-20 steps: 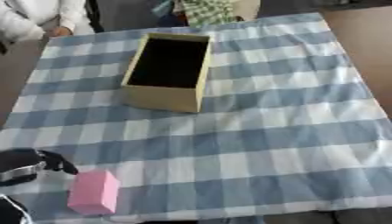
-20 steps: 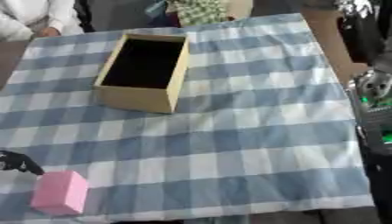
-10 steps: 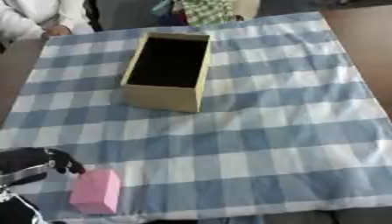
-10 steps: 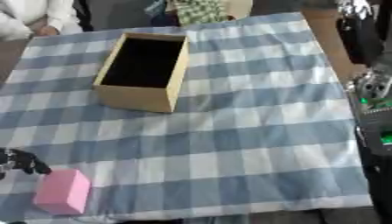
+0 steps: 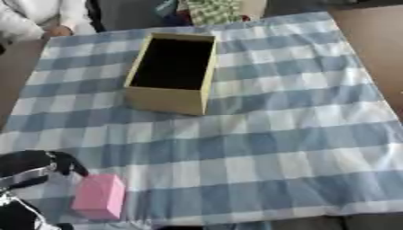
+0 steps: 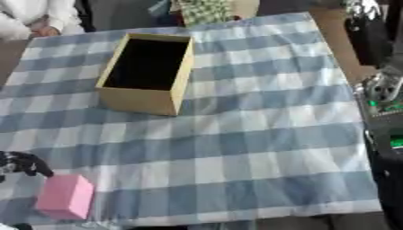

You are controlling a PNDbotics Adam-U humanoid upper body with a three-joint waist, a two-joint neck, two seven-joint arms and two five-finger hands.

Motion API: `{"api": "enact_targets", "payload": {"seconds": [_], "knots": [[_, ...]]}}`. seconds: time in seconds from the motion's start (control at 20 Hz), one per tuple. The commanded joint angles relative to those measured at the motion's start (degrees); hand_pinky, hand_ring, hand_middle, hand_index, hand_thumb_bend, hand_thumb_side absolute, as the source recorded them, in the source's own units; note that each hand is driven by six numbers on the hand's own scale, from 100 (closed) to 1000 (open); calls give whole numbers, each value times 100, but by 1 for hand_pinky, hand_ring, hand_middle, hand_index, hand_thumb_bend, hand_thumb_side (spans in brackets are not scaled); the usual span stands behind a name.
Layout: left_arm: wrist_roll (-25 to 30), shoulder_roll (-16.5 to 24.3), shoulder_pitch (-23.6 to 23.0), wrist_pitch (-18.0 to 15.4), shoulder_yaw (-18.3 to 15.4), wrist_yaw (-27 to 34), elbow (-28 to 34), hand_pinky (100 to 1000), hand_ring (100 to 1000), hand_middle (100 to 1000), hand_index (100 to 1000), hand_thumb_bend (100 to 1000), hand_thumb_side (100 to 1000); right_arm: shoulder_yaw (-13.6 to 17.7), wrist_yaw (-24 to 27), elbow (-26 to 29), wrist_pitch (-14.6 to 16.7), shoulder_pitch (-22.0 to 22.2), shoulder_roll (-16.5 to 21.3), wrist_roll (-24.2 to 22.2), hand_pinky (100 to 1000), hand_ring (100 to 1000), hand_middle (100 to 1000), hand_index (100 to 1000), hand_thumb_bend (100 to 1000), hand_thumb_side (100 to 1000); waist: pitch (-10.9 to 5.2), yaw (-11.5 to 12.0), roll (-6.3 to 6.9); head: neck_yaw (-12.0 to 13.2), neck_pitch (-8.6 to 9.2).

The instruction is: Pick up objects on the table and place them in the box.

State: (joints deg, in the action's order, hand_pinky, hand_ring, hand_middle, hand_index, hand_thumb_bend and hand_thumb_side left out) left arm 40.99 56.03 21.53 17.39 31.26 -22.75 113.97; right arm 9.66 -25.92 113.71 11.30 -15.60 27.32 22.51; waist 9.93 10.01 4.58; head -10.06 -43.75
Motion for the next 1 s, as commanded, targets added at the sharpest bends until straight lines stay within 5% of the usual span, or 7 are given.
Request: {"api": "enact_targets", "payload": {"seconds": [0.05,0.55,1.0], "knots": [[-142,358,-46,-77,-281,-11,62,922,889,876,923,570,292,54,19,88,-19,-39,107,12,852,674,673,747,100,909,-79,16,-1,-14,-37],[-232,289,-28,-169,-180,119,62,914,900,903,934,680,338,47,37,88,-25,-43,80,-5,852,670,670,745,100,909,-100,2,-12,-3,-37],[-25,36,253,-50,48,132,62,905,895,889,924,655,329,44,63,88,-29,-47,41,-12,853,667,669,744,100,908,-87,-39,-14,22,-37]]}}
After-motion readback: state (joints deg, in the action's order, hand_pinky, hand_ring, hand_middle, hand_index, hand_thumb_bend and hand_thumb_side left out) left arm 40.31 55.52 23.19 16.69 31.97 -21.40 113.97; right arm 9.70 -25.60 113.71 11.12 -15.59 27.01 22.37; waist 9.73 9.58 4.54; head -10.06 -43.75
